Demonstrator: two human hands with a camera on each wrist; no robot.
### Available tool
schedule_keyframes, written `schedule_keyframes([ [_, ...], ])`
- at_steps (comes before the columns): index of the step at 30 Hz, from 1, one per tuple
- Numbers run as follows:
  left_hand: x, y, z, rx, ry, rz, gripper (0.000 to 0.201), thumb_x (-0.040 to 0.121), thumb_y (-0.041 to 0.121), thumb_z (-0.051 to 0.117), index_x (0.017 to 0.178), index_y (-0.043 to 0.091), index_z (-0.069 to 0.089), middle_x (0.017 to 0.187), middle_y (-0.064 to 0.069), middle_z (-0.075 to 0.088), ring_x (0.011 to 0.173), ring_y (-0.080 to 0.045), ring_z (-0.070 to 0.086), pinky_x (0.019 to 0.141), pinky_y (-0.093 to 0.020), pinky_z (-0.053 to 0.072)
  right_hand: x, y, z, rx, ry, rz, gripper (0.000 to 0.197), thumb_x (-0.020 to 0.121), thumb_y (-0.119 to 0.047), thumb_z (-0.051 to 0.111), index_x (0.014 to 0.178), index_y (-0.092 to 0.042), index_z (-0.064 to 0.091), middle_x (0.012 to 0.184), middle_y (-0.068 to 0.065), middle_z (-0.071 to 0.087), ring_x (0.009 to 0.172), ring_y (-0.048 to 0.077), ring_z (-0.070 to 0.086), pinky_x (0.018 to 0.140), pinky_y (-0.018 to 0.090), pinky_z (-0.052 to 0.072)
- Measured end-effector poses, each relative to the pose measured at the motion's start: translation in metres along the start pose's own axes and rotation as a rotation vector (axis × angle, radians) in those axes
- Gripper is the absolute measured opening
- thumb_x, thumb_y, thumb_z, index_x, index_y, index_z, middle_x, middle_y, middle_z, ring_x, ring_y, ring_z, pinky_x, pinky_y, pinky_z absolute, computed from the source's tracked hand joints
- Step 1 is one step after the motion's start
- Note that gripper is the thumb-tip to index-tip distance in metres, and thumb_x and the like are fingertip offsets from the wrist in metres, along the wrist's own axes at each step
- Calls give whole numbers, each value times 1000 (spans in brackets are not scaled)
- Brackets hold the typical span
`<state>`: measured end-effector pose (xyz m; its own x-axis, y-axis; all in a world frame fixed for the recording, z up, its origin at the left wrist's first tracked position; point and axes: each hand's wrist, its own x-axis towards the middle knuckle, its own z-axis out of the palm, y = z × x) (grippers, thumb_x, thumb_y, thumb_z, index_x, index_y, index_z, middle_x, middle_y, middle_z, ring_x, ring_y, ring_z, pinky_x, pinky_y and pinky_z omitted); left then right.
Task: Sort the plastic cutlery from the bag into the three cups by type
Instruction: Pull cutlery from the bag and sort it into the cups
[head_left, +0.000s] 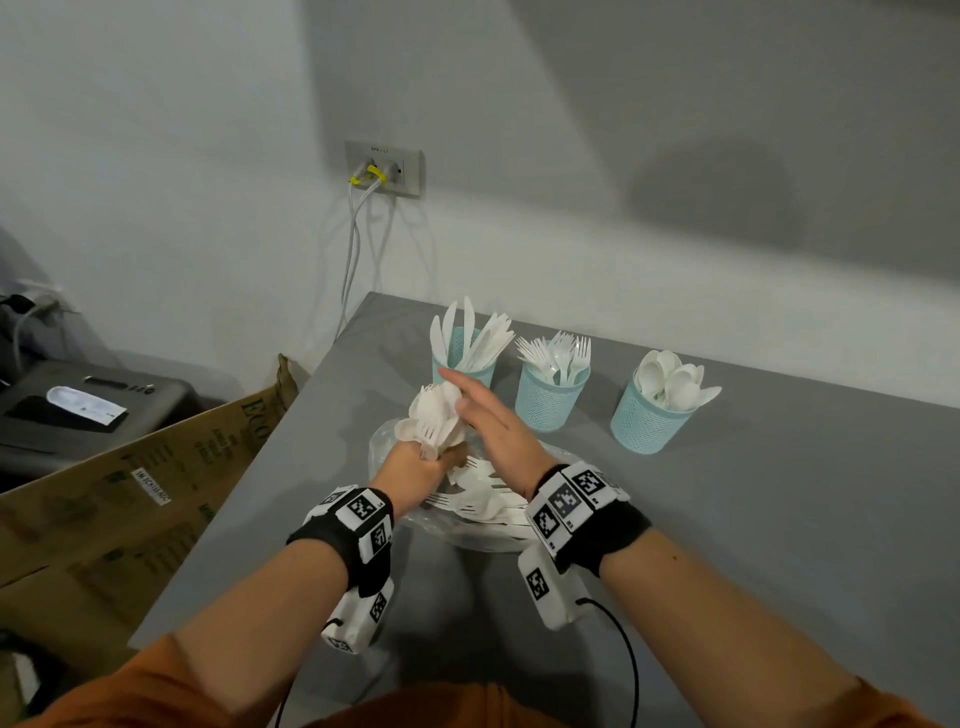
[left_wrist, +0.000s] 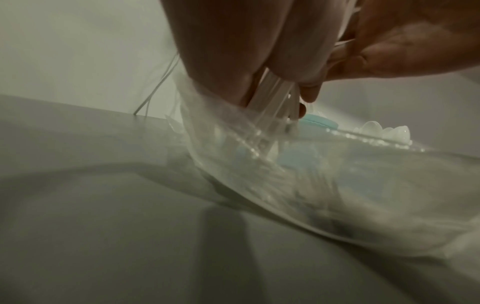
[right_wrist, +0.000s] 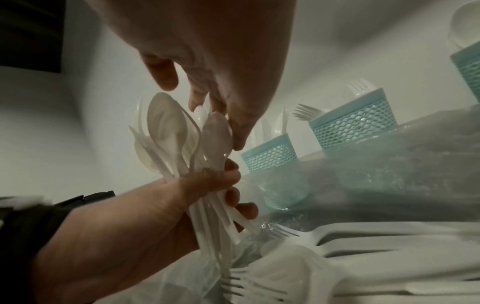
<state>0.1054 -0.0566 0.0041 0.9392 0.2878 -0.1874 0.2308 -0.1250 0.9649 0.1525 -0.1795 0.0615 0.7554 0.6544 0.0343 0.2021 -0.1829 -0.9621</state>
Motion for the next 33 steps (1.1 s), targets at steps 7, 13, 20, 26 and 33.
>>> schedule_keyframes([
  [7, -3, -3, -4, 117, -50, -59, 20, 86, 13, 68, 67, 11, 62, 50, 5, 61, 37, 2, 51, 43, -6, 36, -1, 15, -2, -36, 18, 39, 39, 101, -15, 36, 136, -21, 49, 144, -1, 47, 135, 8, 40, 118, 35, 27],
  [13, 2, 8, -7, 80, 5, 27, 17, 90, 21, 63, 73, 18, 67, 73, -3, 69, 65, -13, 64, 61, -18, 51, 5, -5, -12, -172, 217, -153, 27, 96, -35, 47, 115, -23, 61, 116, -4, 57, 112, 10, 50, 101, 35, 42],
  [20, 6, 30, -6, 11, 65, 94, 15, 93, 10, 56, 80, 5, 62, 61, -1, 64, 45, -1, 57, 51, -15, 46, 8, -26, -11, -255, 320, -258, 21, 86, -36, 54, 104, -25, 60, 103, -18, 43, 105, 13, 44, 96, 39, 43],
  [26, 11, 34, -8, 40, 67, 115, 7, 89, 7, 53, 89, 11, 59, 64, 3, 60, 57, -8, 60, 47, -13, 43, 4, -32, -4, -375, 241, -315, 14, 76, -25, 75, 89, -28, 68, 104, -7, 47, 108, 14, 43, 96, 11, 30],
  [33, 6, 42, -5, -128, 42, 162, 12, 88, -4, 58, 94, 6, 57, 68, -2, 61, 49, 5, 60, 49, -10, 46, 7, -43, -12, -300, 120, -302, 3, 88, -20, 63, 87, -19, 61, 106, -2, 61, 100, 6, 55, 89, 22, 43],
])
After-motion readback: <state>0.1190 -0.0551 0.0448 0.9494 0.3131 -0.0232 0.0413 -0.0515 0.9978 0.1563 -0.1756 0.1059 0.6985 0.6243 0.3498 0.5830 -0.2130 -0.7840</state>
